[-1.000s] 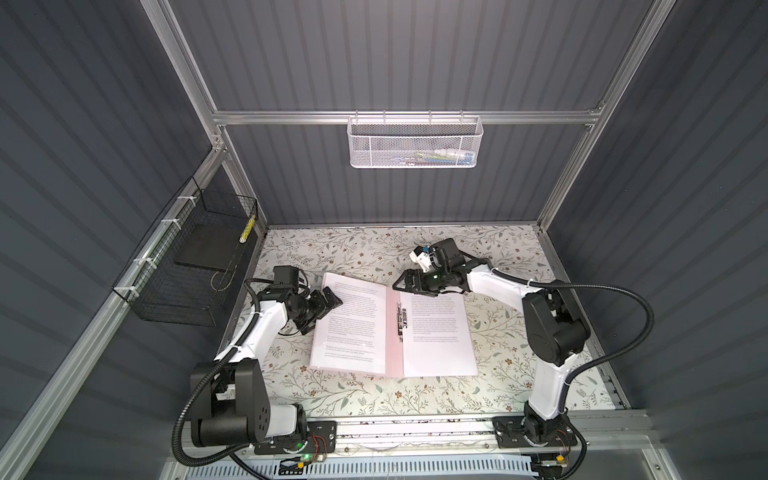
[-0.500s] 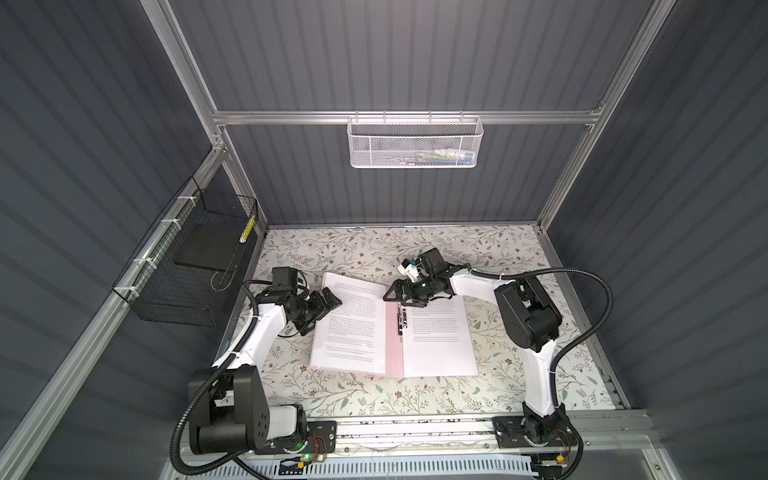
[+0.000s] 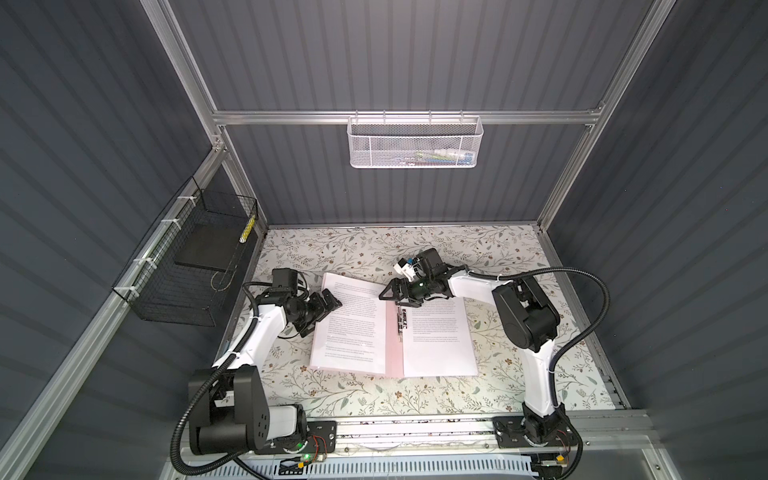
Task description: Put the files into the folder
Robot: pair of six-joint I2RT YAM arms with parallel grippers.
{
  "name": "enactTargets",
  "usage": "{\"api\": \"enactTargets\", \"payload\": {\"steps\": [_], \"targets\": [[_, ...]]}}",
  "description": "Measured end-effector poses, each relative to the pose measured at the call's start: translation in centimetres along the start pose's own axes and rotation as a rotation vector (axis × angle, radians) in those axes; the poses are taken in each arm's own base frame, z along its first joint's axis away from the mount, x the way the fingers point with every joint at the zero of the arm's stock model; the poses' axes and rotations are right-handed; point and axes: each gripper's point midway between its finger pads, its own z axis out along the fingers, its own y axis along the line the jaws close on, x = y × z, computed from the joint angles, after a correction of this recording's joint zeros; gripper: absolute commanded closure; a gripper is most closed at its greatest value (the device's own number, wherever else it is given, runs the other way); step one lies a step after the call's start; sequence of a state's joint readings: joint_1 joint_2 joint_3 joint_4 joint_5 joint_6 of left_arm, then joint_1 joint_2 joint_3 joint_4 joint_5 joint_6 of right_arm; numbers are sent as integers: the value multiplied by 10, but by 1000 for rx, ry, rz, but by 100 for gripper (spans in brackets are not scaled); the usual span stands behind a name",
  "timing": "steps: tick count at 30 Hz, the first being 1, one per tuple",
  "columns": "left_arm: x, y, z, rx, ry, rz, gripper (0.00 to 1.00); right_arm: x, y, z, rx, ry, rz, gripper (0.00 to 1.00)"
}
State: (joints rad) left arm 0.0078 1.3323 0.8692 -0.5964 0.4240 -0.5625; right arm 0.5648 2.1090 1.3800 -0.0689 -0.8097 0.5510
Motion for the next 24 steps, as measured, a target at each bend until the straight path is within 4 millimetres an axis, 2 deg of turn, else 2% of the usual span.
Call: {"api": "enactTargets", "payload": {"steps": [7,10,14,16,19,24], "targets": [[2,1,1,-2,5,-2,0,17,29,-20,-61,-18,-15,1],[2,1,1,0,6,-2,0,41,38,-22,-85,0,-13,1],[3,0,0,5,8,-1,0,85,45,-22,-90,51,6,1],[3,-2,-1,13,9,4,0,97,48,-26,-91,56,6,1],[5,-3,-3,20,11,8,0,99,54,-37,-76,29,2,1],[7,-4,-3,24,19,20,0,84,59,-56,11,-80,-27,1]]}}
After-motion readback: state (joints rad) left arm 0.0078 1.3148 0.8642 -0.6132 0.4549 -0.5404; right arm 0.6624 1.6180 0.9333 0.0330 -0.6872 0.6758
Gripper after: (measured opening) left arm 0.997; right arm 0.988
